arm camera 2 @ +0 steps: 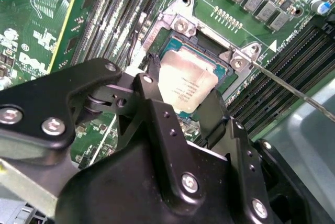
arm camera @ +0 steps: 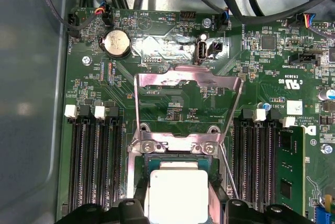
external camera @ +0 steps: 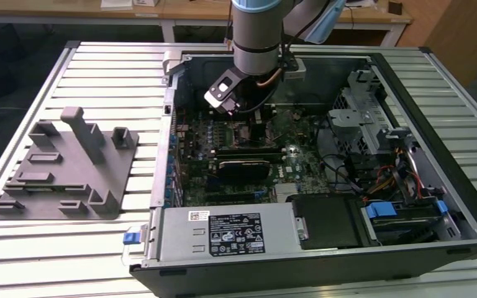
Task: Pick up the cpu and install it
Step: 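Place the cpu into insertion slot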
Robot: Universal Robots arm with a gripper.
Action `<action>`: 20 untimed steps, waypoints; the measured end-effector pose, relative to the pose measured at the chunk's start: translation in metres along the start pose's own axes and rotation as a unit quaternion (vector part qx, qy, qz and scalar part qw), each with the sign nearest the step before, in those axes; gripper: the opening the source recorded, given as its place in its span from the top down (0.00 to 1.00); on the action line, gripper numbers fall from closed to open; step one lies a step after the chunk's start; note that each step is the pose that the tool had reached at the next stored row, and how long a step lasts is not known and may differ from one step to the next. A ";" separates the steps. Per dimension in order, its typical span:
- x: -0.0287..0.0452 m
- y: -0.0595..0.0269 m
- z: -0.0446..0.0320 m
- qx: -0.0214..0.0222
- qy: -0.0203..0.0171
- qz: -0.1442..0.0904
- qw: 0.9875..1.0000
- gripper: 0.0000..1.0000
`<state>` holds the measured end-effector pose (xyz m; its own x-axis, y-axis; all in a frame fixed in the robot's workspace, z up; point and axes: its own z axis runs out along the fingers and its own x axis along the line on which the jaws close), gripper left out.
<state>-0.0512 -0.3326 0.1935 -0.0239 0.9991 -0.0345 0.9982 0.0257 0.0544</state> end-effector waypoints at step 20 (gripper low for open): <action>0.0001 0.0000 0.0011 0.000 0.000 0.000 1.000 0.47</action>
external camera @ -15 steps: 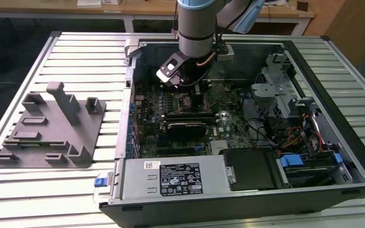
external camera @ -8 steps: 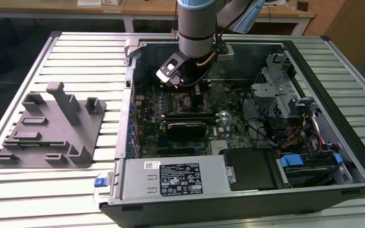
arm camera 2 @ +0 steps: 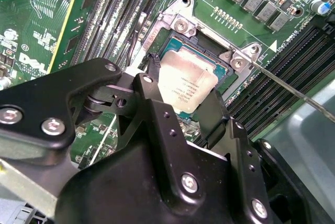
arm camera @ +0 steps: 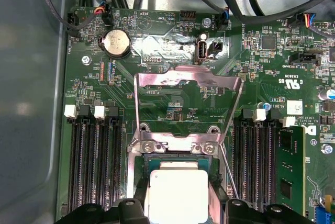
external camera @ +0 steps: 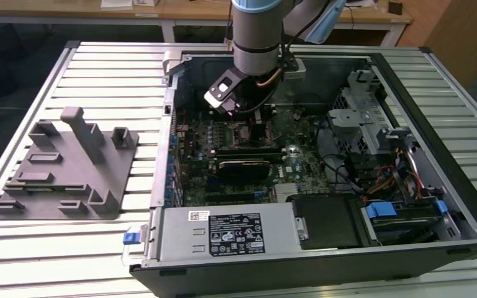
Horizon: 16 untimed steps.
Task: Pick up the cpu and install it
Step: 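Place the cpu into insertion slot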
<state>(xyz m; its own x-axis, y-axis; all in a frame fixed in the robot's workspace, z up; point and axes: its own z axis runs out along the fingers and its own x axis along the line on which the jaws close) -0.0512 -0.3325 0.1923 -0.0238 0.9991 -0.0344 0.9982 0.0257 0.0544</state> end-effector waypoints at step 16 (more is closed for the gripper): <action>0.0002 0.0002 0.0003 0.000 0.003 0.000 1.000 0.47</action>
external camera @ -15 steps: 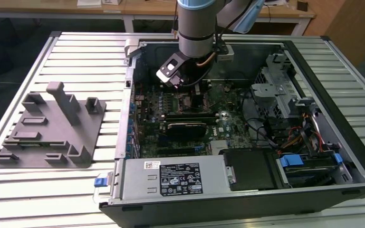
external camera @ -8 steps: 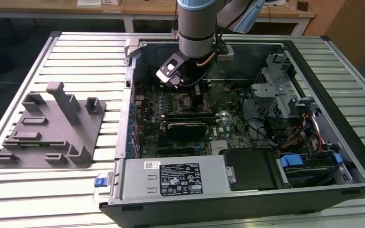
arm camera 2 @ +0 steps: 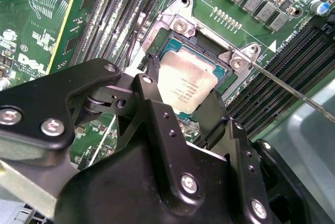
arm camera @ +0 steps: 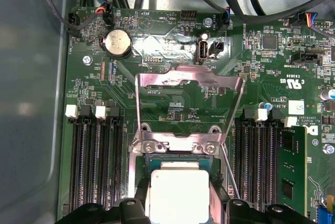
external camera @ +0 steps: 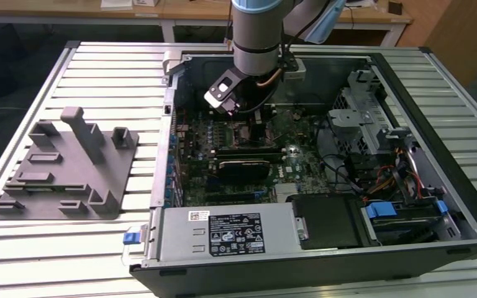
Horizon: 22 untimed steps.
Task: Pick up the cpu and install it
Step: 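Place the cpu into insertion slot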
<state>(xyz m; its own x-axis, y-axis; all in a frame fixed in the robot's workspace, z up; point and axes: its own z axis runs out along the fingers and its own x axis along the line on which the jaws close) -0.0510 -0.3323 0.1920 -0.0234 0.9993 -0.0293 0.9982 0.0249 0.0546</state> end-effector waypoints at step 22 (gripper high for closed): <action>0.0018 0.0002 0.0006 0.000 0.002 0.002 1.000 0.47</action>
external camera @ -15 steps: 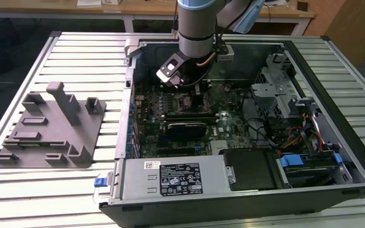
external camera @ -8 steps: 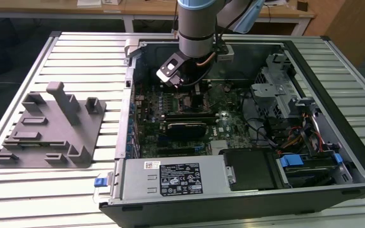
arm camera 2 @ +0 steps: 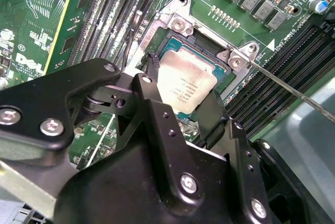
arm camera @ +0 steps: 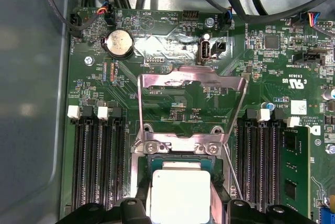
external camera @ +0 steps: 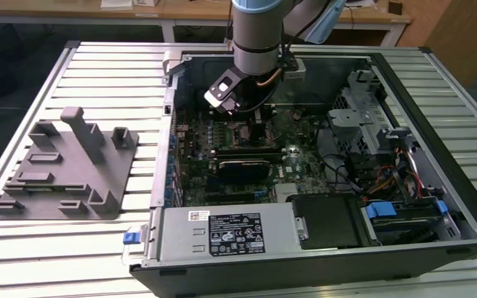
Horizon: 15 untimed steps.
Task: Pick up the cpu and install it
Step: 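Place the cpu into insertion slot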
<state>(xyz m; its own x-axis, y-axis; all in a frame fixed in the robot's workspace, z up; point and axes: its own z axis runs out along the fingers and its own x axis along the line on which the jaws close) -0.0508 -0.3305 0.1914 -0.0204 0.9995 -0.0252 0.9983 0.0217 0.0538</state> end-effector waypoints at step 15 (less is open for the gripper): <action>0.0002 0.0001 -0.0007 -0.001 0.001 0.000 1.000 0.40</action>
<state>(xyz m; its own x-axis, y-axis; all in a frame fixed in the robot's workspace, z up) -0.0507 -0.3304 0.1920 -0.0203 0.9995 -0.0236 0.9983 0.0216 0.0548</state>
